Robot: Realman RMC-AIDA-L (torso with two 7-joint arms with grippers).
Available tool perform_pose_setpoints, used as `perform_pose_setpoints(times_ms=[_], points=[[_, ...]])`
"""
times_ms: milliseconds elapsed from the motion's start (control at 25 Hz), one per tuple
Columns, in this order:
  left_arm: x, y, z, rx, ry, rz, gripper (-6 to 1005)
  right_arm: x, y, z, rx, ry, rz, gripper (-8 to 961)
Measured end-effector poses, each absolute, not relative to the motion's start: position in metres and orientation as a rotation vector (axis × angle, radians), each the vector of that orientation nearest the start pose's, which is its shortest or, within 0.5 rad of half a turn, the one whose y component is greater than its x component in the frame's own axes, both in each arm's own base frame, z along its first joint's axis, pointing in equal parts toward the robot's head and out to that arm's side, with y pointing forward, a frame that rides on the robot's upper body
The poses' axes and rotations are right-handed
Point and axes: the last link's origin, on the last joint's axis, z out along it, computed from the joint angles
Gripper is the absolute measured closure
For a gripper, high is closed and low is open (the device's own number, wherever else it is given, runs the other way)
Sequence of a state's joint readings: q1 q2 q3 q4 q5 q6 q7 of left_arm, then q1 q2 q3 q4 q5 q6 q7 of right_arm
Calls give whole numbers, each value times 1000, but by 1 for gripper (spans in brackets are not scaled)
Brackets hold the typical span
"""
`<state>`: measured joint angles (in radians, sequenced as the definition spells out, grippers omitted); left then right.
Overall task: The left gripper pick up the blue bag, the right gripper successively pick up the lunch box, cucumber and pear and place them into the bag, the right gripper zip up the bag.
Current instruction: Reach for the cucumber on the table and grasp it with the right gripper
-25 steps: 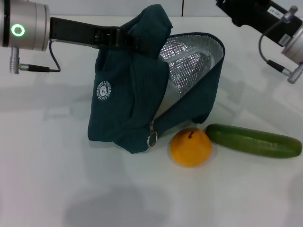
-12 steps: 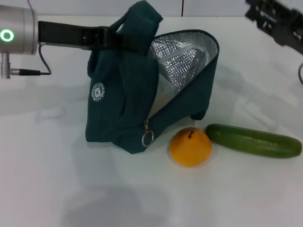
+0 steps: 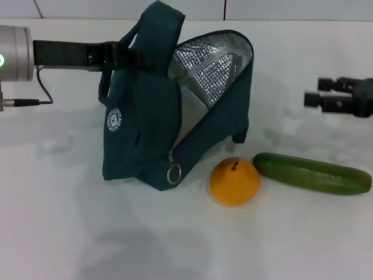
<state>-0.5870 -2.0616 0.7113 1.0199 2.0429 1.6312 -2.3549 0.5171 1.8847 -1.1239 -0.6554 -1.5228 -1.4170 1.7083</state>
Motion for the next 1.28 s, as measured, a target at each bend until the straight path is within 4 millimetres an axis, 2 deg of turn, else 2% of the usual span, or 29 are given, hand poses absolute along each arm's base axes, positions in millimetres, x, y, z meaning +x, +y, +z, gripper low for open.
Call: perform_pose_setpoints(times_ms=[40,200,400,680,760,880,1080,1280], points=[[-212,364,62,-2498,-1453,-715,926,248,366,47,-2657,883,732,84],[-213,363,61,-2494,-1457,-718,925,242,376,67,-2778,828,427,85],[-214,363,61,-2492,-1448,-726,924,226,383,75,-2903,714,21,86],[-216,364,55,-2487,-1486,-735,924,165,386,77,-2954,493,-326,91],[-216,364,55,-2488,-1486,-735,923,145,384,69,-2974,443,-434,92],[-215,365,55,-2493,-1479,-735,923,129,381,52,-2997,410,-553,92],[-210,368,53,-2512,-1449,-734,922,130,377,21,-2962,333,-794,92],[-211,368,53,-2509,-1446,-738,922,134,376,0,-2936,293,-884,91]])
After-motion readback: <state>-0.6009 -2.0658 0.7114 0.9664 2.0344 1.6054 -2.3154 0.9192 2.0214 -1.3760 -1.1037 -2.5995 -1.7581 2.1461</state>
